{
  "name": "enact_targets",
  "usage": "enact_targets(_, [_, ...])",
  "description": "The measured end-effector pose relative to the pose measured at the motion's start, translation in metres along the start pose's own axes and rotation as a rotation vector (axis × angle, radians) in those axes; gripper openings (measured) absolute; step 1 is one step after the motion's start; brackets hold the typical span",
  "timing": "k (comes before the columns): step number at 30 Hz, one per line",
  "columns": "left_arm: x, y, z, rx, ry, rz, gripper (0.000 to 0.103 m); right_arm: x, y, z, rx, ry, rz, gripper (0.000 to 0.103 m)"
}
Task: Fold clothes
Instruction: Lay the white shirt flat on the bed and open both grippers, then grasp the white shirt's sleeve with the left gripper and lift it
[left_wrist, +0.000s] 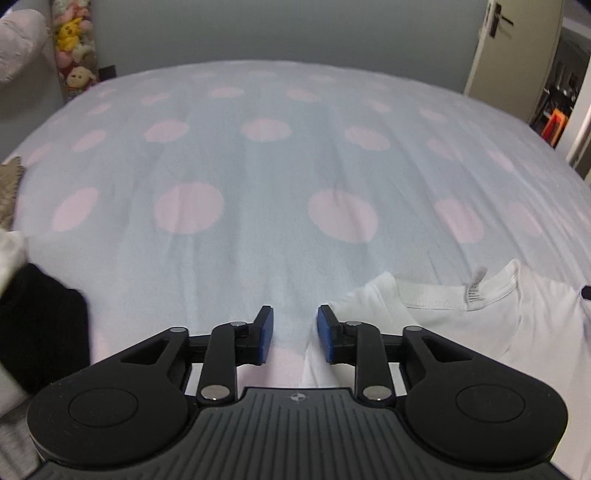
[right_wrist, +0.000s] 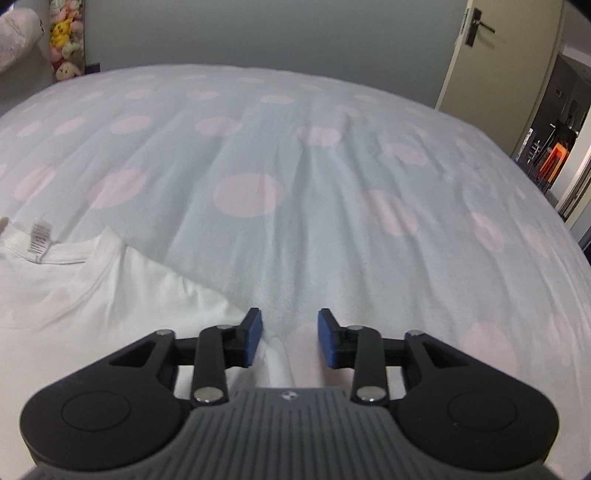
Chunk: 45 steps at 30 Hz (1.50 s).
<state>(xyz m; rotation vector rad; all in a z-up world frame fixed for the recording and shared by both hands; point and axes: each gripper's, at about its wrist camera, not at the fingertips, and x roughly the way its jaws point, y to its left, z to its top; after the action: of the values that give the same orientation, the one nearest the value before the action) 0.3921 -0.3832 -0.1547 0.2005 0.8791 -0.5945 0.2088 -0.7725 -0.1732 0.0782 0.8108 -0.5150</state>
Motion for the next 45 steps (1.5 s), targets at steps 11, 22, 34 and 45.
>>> enact_targets(11, [-0.147, 0.002, -0.073, 0.083, 0.004, -0.037, 0.029, -0.12, -0.002, -0.063, 0.102, 0.001, 0.137, 0.058])
enact_targets(22, [-0.267, -0.038, -0.226, 0.056, 0.074, -0.095, 0.048, -0.256, 0.052, -0.173, 0.141, 0.076, 0.37, 0.071])
enact_targets(34, [-0.283, -0.075, -0.33, 0.061, 0.199, -0.075, 0.048, -0.316, 0.114, -0.277, 0.121, 0.137, 0.355, 0.078])
enact_targets(45, [-0.299, -0.063, -0.336, -0.001, 0.124, -0.106, 0.002, -0.32, 0.131, -0.303, 0.025, 0.071, 0.268, 0.079])
